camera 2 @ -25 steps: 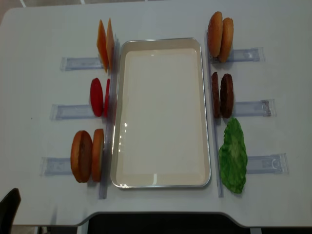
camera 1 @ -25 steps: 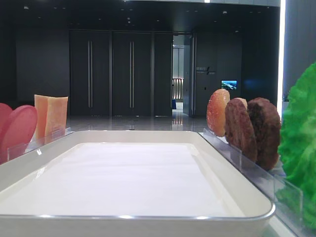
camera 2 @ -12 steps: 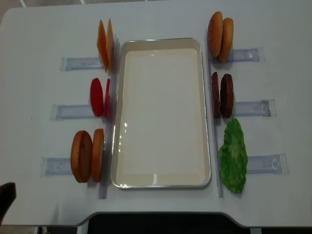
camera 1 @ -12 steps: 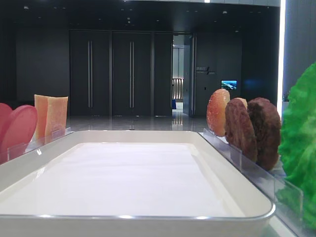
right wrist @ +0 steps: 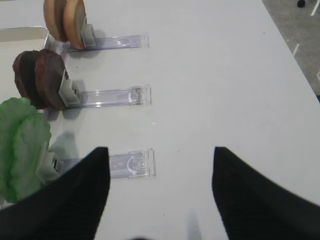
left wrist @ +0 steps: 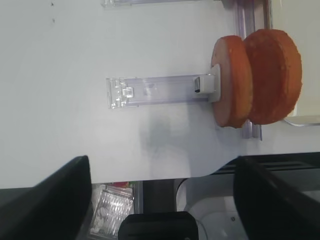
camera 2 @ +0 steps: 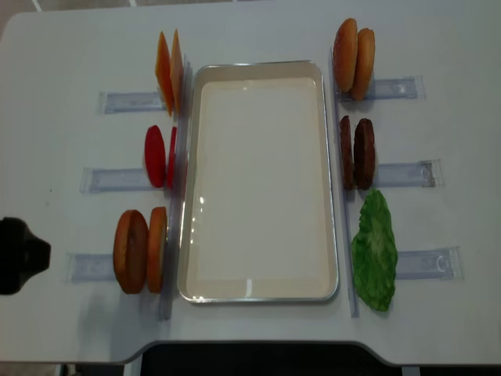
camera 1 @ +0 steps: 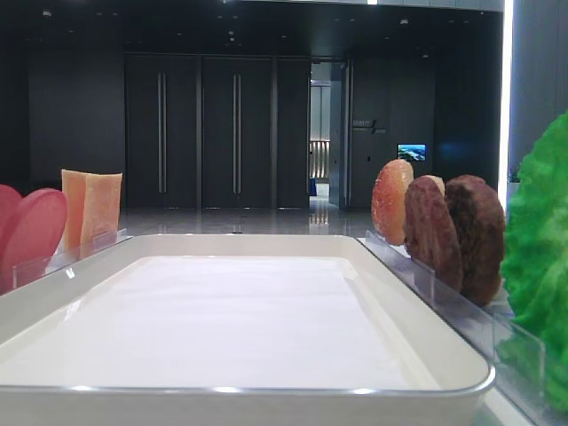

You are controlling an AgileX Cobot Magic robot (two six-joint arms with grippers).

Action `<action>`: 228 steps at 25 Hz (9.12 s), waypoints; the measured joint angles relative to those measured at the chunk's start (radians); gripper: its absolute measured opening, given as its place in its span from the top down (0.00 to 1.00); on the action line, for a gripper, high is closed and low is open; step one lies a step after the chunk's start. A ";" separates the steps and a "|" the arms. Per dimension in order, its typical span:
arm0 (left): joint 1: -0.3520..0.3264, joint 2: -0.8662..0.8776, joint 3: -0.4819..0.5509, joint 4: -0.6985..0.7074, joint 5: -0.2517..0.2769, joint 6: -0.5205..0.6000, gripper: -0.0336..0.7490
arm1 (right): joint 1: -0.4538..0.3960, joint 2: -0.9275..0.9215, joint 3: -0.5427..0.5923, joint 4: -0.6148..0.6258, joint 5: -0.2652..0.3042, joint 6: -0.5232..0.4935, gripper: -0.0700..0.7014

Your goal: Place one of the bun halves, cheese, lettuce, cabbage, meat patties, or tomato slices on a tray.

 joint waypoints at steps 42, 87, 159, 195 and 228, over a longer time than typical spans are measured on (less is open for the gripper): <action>-0.609 0.591 -0.074 0.073 -0.306 -0.646 0.13 | 0.000 0.000 0.000 0.000 0.000 0.000 0.36; -0.616 0.711 -0.074 0.122 -0.269 -0.645 0.65 | 0.000 0.000 0.000 0.000 0.000 0.001 0.36; -0.576 0.861 -0.104 -0.626 -0.705 -0.098 0.78 | 0.000 0.000 0.000 0.000 0.000 0.001 0.36; -0.537 0.879 -0.106 -0.494 -0.586 -0.171 0.20 | 0.000 0.000 0.000 0.000 0.000 0.001 0.36; -0.538 0.710 -0.402 -0.166 -0.039 -0.298 0.20 | 0.000 0.000 0.000 0.000 0.000 0.001 0.36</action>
